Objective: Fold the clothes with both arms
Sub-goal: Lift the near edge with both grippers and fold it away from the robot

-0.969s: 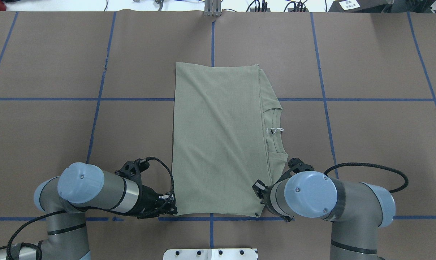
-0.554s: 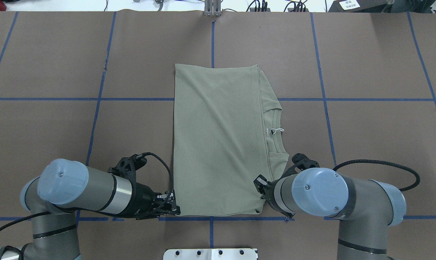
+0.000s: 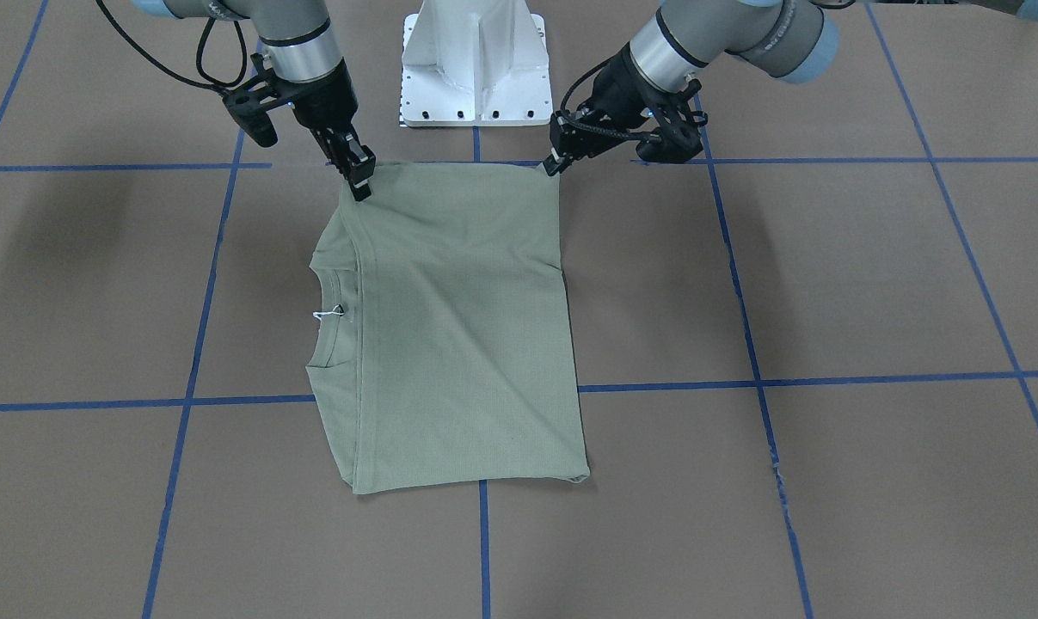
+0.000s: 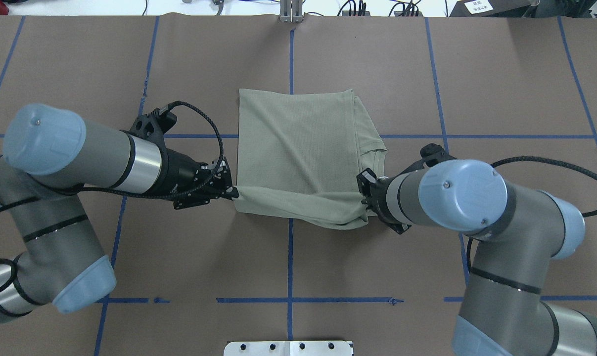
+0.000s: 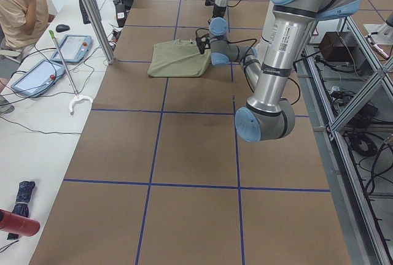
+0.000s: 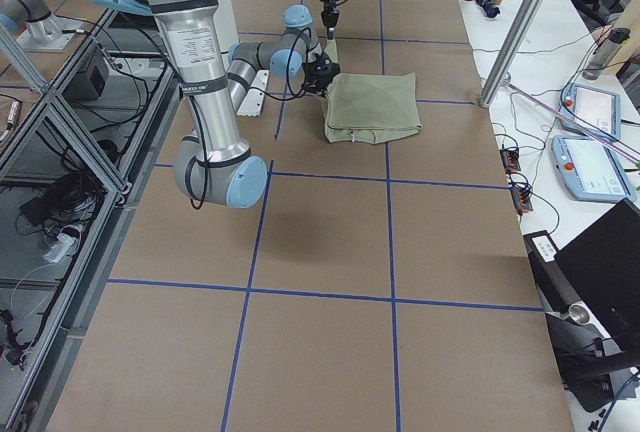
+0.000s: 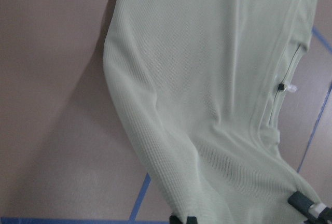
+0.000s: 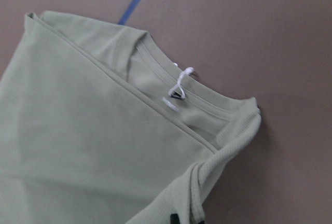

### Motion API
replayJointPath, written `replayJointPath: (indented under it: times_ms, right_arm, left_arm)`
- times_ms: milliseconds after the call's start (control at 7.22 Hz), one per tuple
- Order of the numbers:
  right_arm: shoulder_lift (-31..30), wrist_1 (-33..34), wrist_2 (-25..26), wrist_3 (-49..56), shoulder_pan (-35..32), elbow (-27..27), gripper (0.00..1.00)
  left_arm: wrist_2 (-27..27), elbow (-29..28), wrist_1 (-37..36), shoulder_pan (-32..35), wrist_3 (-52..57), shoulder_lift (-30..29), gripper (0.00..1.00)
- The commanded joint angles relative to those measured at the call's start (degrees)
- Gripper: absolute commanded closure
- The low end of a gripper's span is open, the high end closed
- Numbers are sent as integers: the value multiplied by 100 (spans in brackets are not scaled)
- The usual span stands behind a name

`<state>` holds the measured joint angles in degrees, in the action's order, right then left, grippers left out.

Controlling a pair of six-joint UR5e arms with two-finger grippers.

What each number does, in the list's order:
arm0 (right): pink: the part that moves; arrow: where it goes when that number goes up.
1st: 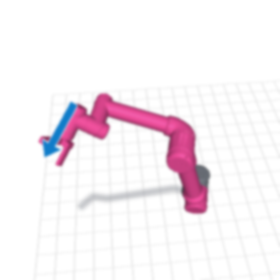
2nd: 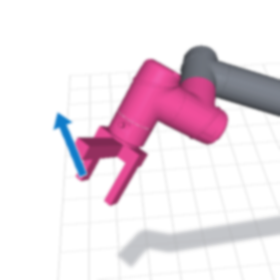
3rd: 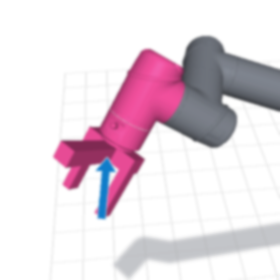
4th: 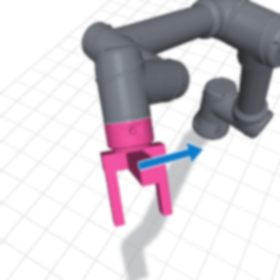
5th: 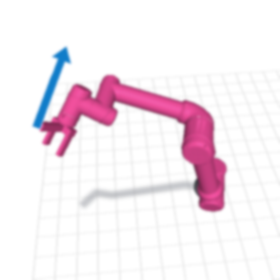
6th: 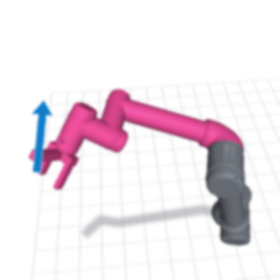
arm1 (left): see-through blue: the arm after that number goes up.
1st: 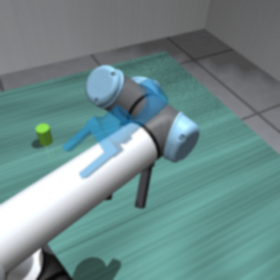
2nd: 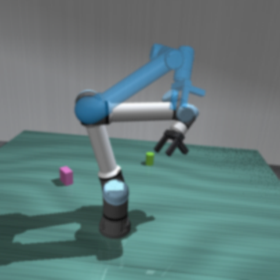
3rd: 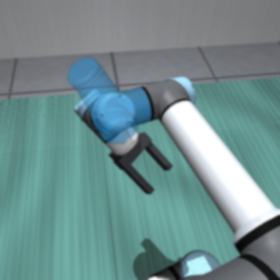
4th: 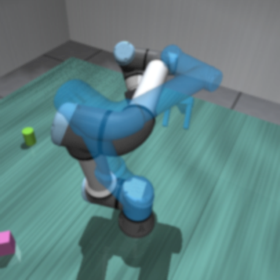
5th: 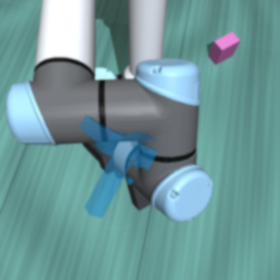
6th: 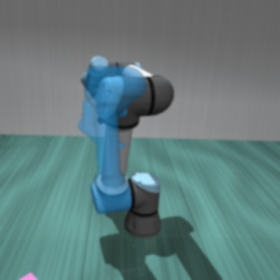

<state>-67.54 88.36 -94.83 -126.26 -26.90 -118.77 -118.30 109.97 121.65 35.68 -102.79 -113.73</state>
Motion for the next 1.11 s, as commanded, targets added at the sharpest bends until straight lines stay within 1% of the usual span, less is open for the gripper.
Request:
replayJointPath:
  times_ms: [0, 138, 277, 415, 554, 692, 831, 969]
  right_arm:
    - [738, -29, -62, 538, -770, 964, 100]
    - [1081, -73, -271, 776, -1026, 1579, 100]
    - [1528, -178, -343, 865, -1150, 2255, 100]
    - [1837, -596, -474, 910, -1291, 2967, 100]
    - [1945, -1114, -606, 1006, -1396, 3478, 100]
    - [2111, -1293, -685, 1181, -1458, 3910, 100]
    - [2322, -1304, -703, 1391, -1502, 4271, 100]
    - [2472, -1330, -895, 1689, -1642, 4605, 100]
  left_arm:
    - [-62, -1007, -10, 569, 215, -691, 100]
    - [-44, -1334, -10, 737, 529, -833, 100]
    - [-44, -1729, 7, 860, 697, -1061, 100]
    - [-9, -2124, 51, 905, 743, -1341, 100]
    - [278, -2459, 234, 905, 760, -1501, 100]
    - [403, -2984, 601, 897, 769, -1694, 100]
    - [674, -3494, 1066, 896, 769, -1809, 100]
    - [885, -3978, 1419, 905, 987, -1915, 100]
